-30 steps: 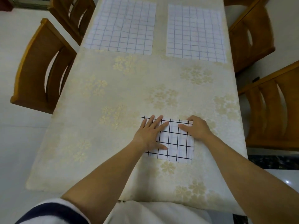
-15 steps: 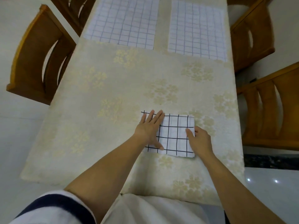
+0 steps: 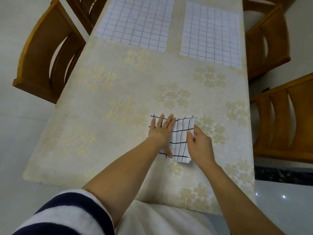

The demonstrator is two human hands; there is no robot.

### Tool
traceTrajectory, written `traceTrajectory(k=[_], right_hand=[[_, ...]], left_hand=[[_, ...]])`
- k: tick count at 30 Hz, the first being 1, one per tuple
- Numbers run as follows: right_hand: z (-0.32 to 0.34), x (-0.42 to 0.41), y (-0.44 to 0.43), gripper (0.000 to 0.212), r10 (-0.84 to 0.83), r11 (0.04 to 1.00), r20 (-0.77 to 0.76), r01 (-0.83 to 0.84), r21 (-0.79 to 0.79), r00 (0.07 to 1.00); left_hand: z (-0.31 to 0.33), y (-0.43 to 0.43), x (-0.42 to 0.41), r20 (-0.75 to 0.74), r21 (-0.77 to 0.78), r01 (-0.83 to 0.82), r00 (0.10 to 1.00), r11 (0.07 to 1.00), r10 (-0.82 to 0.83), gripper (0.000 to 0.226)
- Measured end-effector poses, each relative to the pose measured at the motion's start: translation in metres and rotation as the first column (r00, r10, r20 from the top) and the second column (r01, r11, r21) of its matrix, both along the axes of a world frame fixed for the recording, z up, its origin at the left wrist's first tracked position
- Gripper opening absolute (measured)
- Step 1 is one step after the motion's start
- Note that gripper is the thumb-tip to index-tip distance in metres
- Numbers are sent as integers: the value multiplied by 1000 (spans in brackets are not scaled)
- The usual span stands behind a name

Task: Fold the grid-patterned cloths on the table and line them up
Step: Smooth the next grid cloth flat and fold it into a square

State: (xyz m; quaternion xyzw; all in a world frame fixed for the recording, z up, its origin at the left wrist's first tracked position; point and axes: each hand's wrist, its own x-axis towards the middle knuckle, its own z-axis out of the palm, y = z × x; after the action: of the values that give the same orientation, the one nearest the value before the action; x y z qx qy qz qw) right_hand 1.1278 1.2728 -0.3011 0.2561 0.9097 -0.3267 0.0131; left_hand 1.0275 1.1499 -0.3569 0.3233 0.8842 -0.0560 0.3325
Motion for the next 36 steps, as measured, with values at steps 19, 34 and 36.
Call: traceTrajectory(k=[19, 34, 36], right_hand=[[5, -27, -40, 60, 104, 984, 208, -130, 119, 973], [-38, -32, -63, 53, 299, 953, 58, -296, -59, 952], [-44, -27, -52, 46, 343, 938, -14, -341, 56, 939]], left_hand=[[-17, -72, -18, 8, 640, -147, 983, 754, 185, 88], [-46, -100, -11, -59, 746, -253, 896, 615, 440, 51], [-46, -99, -12, -102, 726, -226, 899, 649, 426, 51]])
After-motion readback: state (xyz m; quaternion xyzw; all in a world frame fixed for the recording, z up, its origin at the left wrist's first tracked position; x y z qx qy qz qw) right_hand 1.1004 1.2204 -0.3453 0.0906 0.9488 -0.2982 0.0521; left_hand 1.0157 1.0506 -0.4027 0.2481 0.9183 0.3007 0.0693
